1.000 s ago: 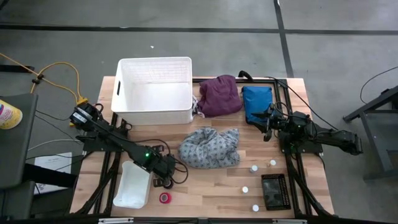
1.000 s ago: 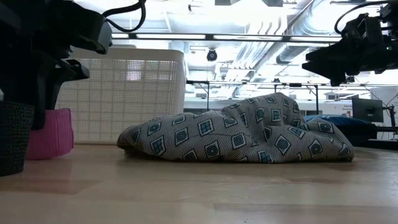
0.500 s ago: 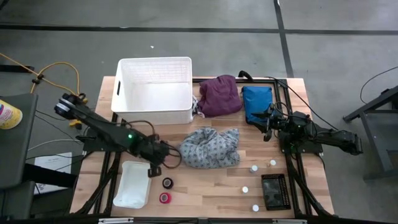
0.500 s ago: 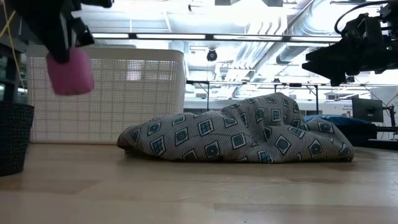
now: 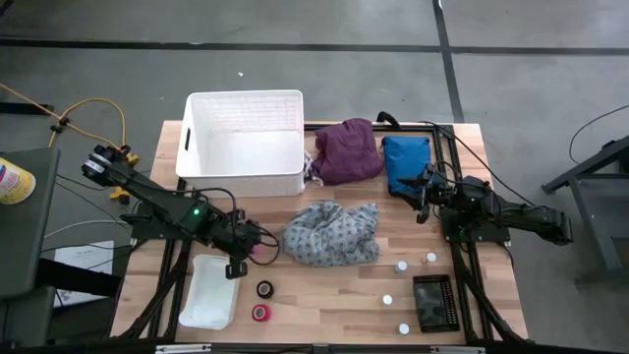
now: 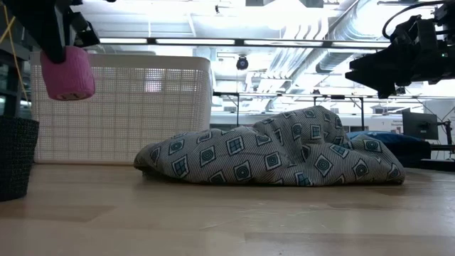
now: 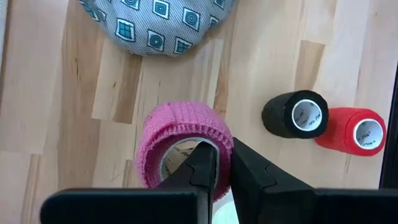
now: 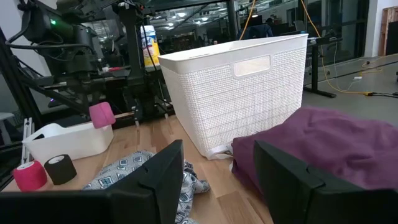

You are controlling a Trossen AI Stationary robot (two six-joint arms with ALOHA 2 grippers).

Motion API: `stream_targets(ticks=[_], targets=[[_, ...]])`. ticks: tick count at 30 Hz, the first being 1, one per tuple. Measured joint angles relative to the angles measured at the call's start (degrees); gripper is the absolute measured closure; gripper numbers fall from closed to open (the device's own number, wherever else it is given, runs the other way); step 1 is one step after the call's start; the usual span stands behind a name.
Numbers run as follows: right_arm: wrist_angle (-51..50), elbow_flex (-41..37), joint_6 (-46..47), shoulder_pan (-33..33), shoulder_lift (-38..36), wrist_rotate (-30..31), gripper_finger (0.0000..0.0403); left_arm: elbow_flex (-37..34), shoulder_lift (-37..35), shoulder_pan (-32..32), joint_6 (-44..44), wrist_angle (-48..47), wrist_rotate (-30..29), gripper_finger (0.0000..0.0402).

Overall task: Pick & place medical supplies in basket/bin
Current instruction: Put the pink bandage into the bottom white bin

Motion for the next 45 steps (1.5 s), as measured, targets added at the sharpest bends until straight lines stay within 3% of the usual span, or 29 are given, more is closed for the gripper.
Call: stream_targets(ticks=[21,37,45], targets=[[0.01,0.0,0.0,-0.01,0.01,-0.01,0.0221,0.02,-3.32,-12.22,0.0,-1.15,0.33,0.0376],[0.02,0.0,0.0,-0.01,0.02,0.01,0.0221,0.07,-3.54,-26.66,-1.09,-1.95,0.34,0.0376],[0.02,0.0,0.01,0.01,0.0,-0.01,0.0221,0.07,-3.54,-33.58,-6.04,-1.99,-1.5,0.0376]])
